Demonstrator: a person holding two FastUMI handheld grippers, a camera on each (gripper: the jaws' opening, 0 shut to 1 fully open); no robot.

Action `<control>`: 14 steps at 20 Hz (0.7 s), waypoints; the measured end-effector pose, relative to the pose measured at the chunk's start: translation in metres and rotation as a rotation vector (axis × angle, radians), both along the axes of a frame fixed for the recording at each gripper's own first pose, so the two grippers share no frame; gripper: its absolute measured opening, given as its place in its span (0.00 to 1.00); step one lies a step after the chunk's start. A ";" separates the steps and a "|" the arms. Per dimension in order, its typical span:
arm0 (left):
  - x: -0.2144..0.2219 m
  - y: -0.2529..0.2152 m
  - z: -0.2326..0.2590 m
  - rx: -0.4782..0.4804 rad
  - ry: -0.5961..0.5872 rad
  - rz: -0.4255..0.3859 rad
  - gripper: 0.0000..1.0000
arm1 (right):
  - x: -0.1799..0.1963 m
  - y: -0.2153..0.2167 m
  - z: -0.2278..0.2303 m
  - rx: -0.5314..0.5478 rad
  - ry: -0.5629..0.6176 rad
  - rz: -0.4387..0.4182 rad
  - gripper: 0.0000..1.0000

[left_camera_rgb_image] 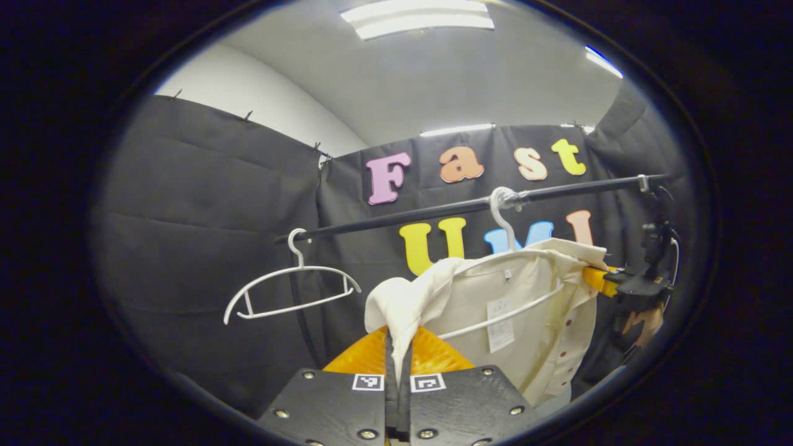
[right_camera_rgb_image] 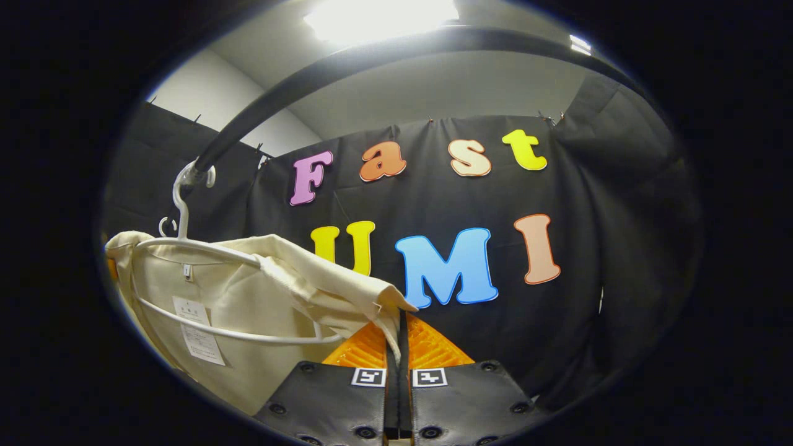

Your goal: Grasp the clothes on the hanger with both hands and then place them into the laundry hamper below.

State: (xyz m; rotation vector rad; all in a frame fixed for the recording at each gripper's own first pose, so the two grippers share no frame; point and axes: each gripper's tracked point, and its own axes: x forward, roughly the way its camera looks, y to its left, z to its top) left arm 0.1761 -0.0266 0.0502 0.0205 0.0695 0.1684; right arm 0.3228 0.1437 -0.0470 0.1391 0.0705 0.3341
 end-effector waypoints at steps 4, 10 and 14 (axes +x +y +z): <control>0.013 0.030 0.018 0.011 -0.039 0.054 0.02 | 0.023 -0.004 0.011 0.011 -0.044 -0.032 0.01; 0.031 0.041 0.019 0.018 -0.033 0.040 0.02 | 0.042 0.000 0.016 -0.008 -0.092 -0.043 0.00; 0.027 0.045 0.018 0.033 -0.036 0.028 0.00 | 0.046 -0.003 0.013 -0.014 -0.118 -0.065 0.01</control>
